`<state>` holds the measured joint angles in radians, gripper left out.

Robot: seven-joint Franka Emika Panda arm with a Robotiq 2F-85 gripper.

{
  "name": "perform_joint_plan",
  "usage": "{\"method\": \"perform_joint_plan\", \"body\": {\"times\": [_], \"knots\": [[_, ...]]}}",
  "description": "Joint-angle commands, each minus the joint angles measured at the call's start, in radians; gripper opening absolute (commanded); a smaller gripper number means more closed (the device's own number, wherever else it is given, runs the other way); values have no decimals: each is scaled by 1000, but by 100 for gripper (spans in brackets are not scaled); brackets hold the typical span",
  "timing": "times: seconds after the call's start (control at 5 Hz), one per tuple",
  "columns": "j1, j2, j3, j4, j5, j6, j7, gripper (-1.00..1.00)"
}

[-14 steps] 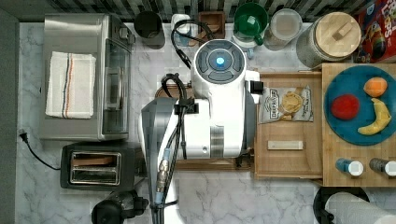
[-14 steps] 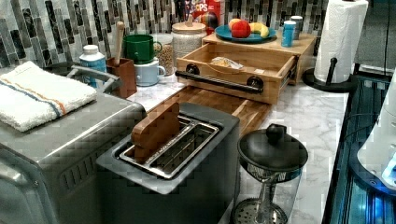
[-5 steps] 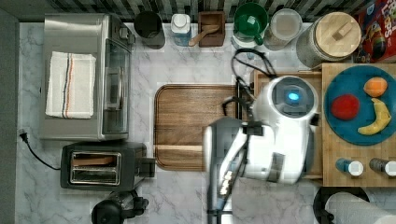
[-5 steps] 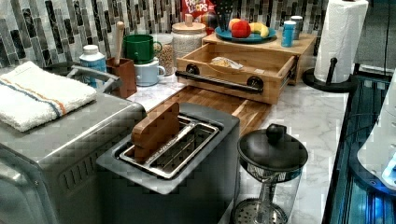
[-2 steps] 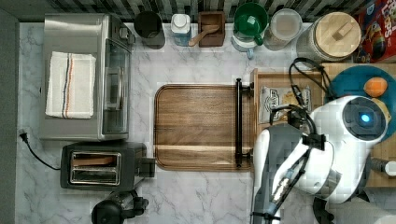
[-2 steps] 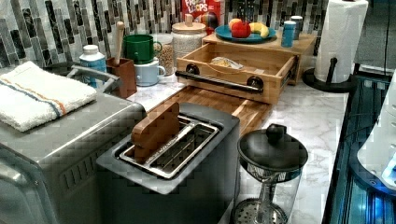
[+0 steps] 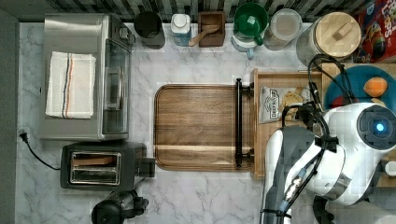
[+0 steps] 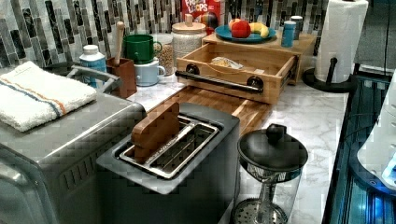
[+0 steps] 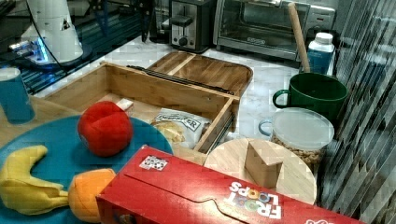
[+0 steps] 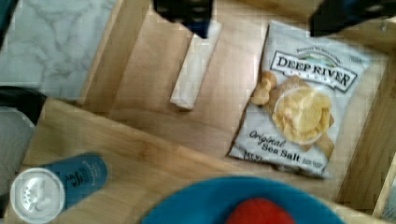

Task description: Pick up the butter.

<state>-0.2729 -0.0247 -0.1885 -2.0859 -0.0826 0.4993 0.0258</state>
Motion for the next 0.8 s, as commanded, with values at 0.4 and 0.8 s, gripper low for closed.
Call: {"method": "perform_joint_plan", "body": {"times": [0.4,0.8], "knots": [[-46,97,-25,-26,63,15,174,100],[-55,127,-28,-96,90,91,146,100]]}}
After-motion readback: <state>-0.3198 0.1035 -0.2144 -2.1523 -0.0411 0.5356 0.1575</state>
